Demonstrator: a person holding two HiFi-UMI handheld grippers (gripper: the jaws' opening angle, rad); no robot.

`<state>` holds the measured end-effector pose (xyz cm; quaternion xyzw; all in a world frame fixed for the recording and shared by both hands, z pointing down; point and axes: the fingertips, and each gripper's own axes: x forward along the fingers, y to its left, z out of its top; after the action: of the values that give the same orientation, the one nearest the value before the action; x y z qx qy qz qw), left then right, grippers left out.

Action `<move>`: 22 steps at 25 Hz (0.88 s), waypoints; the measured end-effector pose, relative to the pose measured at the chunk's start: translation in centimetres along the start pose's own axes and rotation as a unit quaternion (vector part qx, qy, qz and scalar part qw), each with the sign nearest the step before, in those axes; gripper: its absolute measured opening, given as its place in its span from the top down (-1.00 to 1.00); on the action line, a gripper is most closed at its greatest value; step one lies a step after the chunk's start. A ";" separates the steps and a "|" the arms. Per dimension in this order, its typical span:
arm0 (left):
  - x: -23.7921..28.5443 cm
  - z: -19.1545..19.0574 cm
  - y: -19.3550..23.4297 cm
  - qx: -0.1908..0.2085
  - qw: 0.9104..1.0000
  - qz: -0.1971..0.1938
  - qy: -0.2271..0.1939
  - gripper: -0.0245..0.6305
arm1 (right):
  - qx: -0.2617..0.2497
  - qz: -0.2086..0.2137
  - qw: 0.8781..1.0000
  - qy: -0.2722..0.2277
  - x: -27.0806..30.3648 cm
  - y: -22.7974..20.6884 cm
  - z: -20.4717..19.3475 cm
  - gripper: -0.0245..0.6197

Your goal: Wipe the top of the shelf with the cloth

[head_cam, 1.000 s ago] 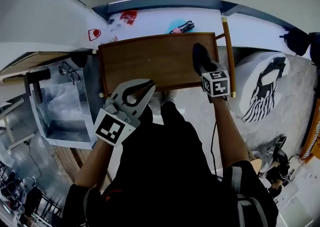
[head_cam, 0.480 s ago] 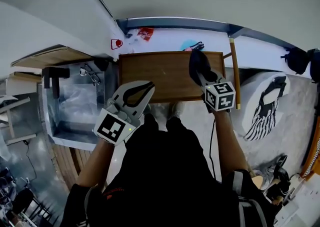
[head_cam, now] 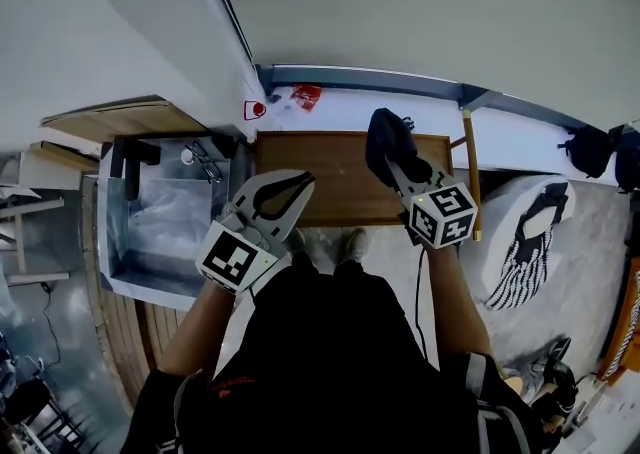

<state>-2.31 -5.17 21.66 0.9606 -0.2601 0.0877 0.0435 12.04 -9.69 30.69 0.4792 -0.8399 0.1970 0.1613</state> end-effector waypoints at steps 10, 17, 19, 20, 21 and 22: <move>-0.3 1.5 0.4 0.006 1.000 0.005 -0.019 0.83 | -0.028 0.038 0.998 -0.040 -1.2 3.9 5.0 0.77; 0.6 2.0 0.3 0.037 0.999 -0.004 -0.029 0.83 | -0.040 0.054 0.996 -0.052 -1.9 4.7 6.5 0.77; 0.9 2.3 0.3 0.040 0.999 -0.005 -0.031 0.83 | -0.043 0.059 0.996 -0.054 -2.0 4.9 6.8 0.77; 1.1 2.4 0.3 0.041 0.999 -0.005 -0.031 0.83 | -0.043 0.062 0.996 -0.056 -2.1 5.0 7.0 0.77; 1.3 2.5 0.2 0.041 0.999 -0.005 -0.032 0.83 | -0.044 0.064 0.995 -0.059 -2.2 5.0 7.3 0.77; 1.5 2.6 0.2 0.040 0.999 -0.004 -0.032 0.83 | -0.044 0.066 0.995 -0.061 -2.3 5.0 7.5 0.77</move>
<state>-0.77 -6.40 19.44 0.9649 -0.2536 0.0674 -0.0030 8.18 -9.29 22.24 0.4259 -0.8861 0.1401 0.1173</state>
